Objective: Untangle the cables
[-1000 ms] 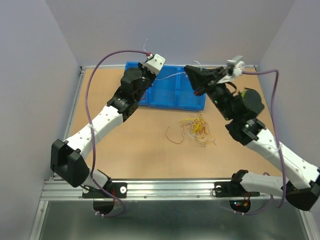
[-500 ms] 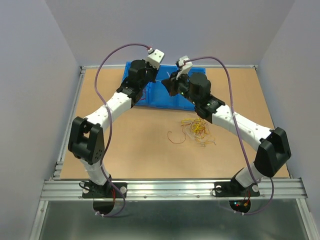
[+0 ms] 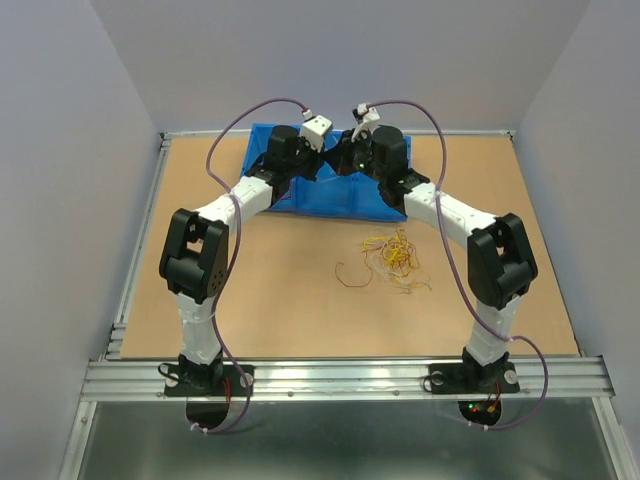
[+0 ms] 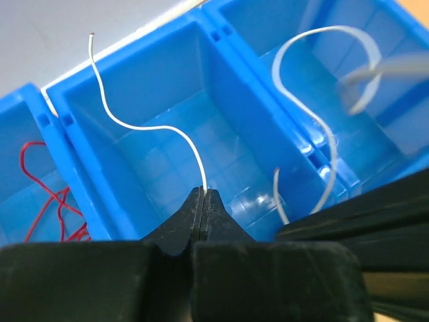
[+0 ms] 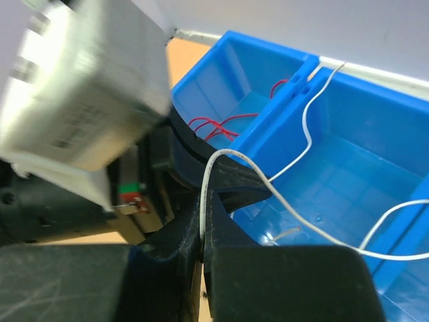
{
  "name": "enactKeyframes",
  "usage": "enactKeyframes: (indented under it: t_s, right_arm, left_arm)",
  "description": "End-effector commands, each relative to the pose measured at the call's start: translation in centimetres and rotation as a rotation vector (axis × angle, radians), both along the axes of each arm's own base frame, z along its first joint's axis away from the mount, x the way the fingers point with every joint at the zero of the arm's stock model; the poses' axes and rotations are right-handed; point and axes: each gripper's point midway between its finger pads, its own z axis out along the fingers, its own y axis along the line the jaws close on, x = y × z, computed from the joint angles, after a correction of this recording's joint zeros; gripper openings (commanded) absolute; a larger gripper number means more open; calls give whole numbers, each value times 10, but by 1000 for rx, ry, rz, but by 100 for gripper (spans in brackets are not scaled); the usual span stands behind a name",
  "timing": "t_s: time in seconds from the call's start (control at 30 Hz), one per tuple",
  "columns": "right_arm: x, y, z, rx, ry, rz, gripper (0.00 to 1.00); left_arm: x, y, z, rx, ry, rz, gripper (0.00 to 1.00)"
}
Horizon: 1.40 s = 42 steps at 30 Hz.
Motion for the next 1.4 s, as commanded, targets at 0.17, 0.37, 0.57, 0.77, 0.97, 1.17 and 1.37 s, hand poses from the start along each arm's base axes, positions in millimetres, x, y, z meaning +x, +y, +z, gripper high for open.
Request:
enactKeyframes:
  t_s: [0.17, 0.37, 0.57, 0.77, 0.97, 1.17, 1.37]
  right_arm:
    - [19, 26, 20, 99, -4, 121, 1]
    - [28, 33, 5, 97, 24, 133, 1]
    - [52, 28, -24, 62, 101, 37, 1]
    - [75, 20, -69, -6, 209, -72, 21]
    - [66, 5, -69, -60, 222, -187, 59]
    - [40, -13, -46, -170, 199, -339, 71]
    - [-13, -52, -33, -204, 172, -382, 72]
  left_arm:
    - [10, 14, 36, -85, -17, 28, 29]
    - [3, 32, 36, -112, 4, 20, 42]
    - [-5, 31, 48, -141, -9, -8, 43]
    - [-21, 49, 76, -184, -98, 30, 48]
    - [-31, 58, 90, -173, -147, 52, 50]
    - [-33, 60, 86, -163, -145, 55, 51]
    - [-47, 45, 70, -64, -174, -31, 56]
